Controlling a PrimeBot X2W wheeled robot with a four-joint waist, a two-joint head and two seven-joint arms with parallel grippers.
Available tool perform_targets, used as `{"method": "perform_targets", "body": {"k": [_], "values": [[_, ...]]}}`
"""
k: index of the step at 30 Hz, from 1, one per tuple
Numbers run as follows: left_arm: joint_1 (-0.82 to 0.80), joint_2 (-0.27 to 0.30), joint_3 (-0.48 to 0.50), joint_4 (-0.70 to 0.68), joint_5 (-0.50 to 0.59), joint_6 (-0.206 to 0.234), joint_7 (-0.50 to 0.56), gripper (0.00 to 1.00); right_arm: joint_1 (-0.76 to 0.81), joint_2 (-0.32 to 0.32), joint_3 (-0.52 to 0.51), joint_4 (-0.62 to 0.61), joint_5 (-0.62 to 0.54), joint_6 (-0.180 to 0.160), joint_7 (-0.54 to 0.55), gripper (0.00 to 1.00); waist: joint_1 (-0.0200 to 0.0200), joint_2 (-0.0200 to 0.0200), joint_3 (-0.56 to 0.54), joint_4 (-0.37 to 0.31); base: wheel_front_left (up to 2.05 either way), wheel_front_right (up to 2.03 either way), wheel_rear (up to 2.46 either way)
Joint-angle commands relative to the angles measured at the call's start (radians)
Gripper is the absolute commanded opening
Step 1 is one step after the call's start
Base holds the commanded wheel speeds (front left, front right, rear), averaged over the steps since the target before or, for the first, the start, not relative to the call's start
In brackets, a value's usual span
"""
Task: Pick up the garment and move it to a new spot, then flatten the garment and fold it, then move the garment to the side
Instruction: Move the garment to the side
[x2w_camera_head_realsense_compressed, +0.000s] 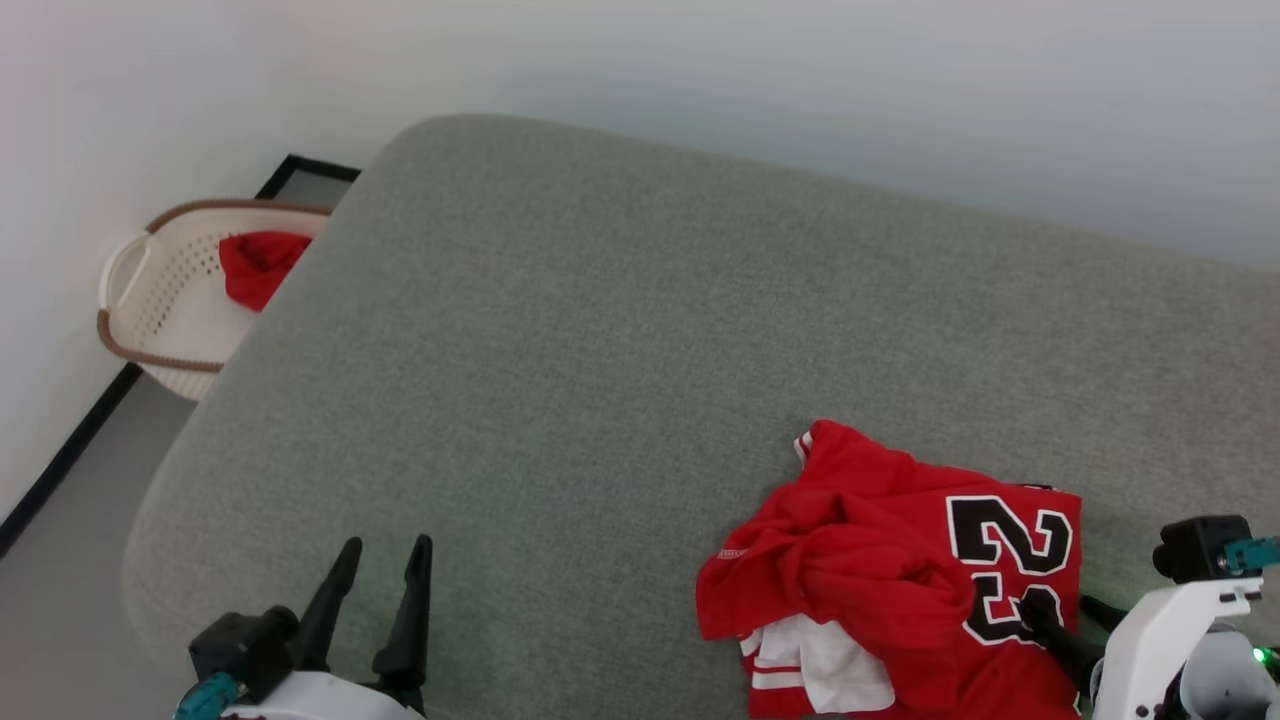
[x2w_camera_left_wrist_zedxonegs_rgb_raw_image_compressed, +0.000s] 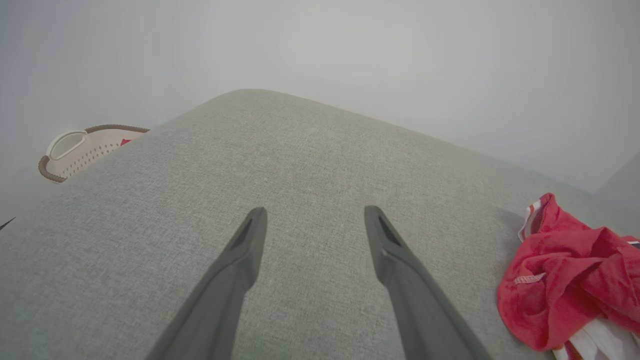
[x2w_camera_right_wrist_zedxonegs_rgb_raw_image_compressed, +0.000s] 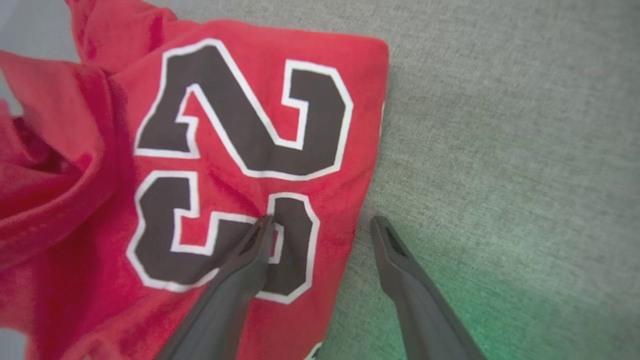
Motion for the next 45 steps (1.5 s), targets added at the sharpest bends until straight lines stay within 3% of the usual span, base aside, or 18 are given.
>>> {"method": "perform_targets", "body": {"k": [1,8,9,10,19,36,45], "values": [[-0.008,-0.002,0.000,0.001,-0.001,-0.003,-0.003,1.00,-0.007,0.001,0.001,0.009,-0.006,-0.001,0.012,1.00,0.0000,0.0000,0.022,0.012,0.00,0.00,0.00],[-0.022,-0.010,-0.006,0.010,-0.005,-0.003,-0.003,1.00,-0.017,0.033,-0.002,0.083,-0.024,-0.001,0.122,1.00,0.0000,0.0000,0.042,0.019,0.00,0.00,0.00],[-0.024,-0.011,-0.007,0.011,-0.005,-0.003,-0.003,1.00,-0.015,0.031,0.007,0.088,-0.031,-0.001,0.140,0.90,0.0000,0.0000,0.044,0.020,0.00,0.00,0.00],[-0.026,-0.012,-0.007,0.012,-0.006,-0.003,-0.003,1.00,-0.017,0.031,0.011,0.086,-0.031,-0.001,0.146,0.00,0.0000,0.0000,0.046,0.020,0.00,0.00,0.00],[-0.027,-0.019,-0.001,0.021,-0.007,-0.003,-0.003,1.00,-0.058,0.015,-0.003,0.033,-0.009,-0.001,0.189,0.00,0.0000,0.0000,0.040,0.005,0.00,0.00,0.00],[-0.032,-0.025,-0.023,0.018,0.007,-0.003,-0.003,1.00,-0.192,-0.144,0.025,-0.180,-0.062,-0.001,0.215,0.00,0.0000,0.0000,0.002,-0.073,0.00,0.00,0.00],[-0.046,-0.026,-0.038,0.006,0.019,-0.003,-0.003,1.00,-0.279,-0.227,0.031,-0.201,-0.062,-0.001,0.215,0.00,0.0000,0.0000,0.012,-0.145,0.00,0.00,0.00]]}}
